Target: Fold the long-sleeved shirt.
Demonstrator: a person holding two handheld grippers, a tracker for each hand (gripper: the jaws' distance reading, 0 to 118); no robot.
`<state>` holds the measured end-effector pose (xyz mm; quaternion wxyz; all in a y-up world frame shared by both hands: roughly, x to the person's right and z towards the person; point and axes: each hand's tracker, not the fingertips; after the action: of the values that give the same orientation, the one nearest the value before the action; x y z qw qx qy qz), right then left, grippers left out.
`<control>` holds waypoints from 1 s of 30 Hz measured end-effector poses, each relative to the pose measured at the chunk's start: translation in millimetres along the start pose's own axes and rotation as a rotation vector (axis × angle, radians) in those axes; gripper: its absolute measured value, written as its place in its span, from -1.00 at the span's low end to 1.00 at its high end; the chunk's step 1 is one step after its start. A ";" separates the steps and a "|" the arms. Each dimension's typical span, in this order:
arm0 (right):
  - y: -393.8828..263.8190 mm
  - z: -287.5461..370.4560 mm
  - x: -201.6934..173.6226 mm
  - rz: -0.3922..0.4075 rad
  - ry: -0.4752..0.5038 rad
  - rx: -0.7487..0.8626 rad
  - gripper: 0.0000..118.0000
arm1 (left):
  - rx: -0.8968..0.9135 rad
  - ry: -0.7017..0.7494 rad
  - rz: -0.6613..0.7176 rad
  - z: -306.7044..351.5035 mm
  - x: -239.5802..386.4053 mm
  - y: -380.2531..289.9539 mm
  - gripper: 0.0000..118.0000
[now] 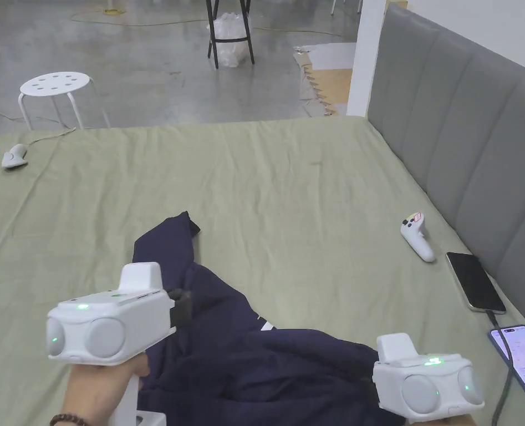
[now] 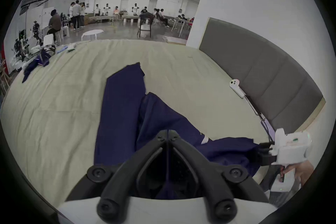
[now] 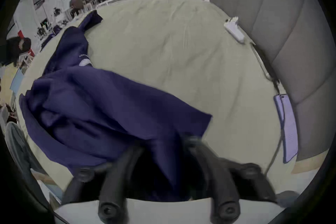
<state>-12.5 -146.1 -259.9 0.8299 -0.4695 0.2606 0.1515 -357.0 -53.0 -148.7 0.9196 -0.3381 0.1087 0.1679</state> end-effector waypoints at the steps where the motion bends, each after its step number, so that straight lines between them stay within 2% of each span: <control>1: 4.5 -9.5 10.9 -0.025 0.008 -0.005 -0.75 | -0.012 -0.007 -0.006 -14.7 0.4 5.9 -0.28; 2: 6.0 -7.6 10.5 -0.017 0.000 -0.009 -0.78 | -0.037 -0.019 -0.013 -28.0 1.4 10.6 0.47; 3: 6.8 -7.2 10.2 -0.007 -0.006 -0.005 -0.78 | -0.071 -0.019 -0.031 -45.4 1.5 14.4 0.82; 4: 5.6 -5.5 5.9 0.001 -0.019 -0.001 -0.78 | -0.082 -0.026 -0.036 -60.6 0.7 19.6 0.86; 6: 3.3 -3.2 2.1 0.008 -0.023 0.002 -0.78 | -0.096 -0.043 -0.047 -91.3 1.3 30.5 0.65; 9: 4.1 1.7 -1.3 0.002 -0.022 0.000 -0.78 | -0.203 0.068 -0.058 -132.9 3.1 36.2 0.57; 10: 4.5 2.3 -1.5 0.001 -0.019 -0.003 -0.78 | -0.220 0.095 -0.058 -144.8 2.7 37.5 0.38; 12: 4.7 3.0 -2.0 -0.006 -0.016 -0.006 -0.78 | -0.221 0.115 -0.038 -134.2 16.2 32.2 -0.86; 14: 4.9 0.4 2.9 -0.011 -0.010 -0.007 -0.78 | -0.241 0.096 -0.009 -132.6 19.1 29.8 -0.86; 15: 5.0 0.7 3.1 -0.013 -0.008 -0.007 -0.78 | -0.235 0.071 0.006 -99.0 31.2 38.1 -0.86; 17: 5.7 5.8 2.6 -0.017 -0.003 -0.007 -0.78 | -0.220 0.077 -0.014 -79.6 38.8 45.8 -0.86; 19: 11.9 17.8 6.3 -0.032 0.014 -0.005 -0.79 | -0.190 0.038 -0.003 -80.5 24.1 58.5 -0.86; 22: 35.6 49.9 22.3 -0.095 0.056 0.138 -0.79 | -0.107 0.001 0.040 -41.8 21.5 87.2 -0.86; 23: 46.9 64.2 25.8 -0.098 0.079 0.185 -0.79 | -0.083 0.007 0.046 -51.0 7.7 96.6 -0.86; 25: 77.4 98.4 33.5 -0.062 0.096 0.298 -0.79 | -0.026 0.044 0.058 -22.3 1.4 126.5 -0.86; 27: 112.2 131.5 37.6 -0.013 0.112 0.410 -0.79 | 0.049 0.020 0.076 -12.6 -19.1 160.6 -0.86; 30: 180.2 173.1 50.3 0.010 0.141 0.557 -0.79 | 0.176 0.027 0.089 30.9 -31.7 218.0 -0.86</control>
<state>-10.5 95.3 -341.7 0.9060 -0.2315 0.3514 0.0453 -466.8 115.8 -243.2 0.9359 -0.2528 0.1504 0.1938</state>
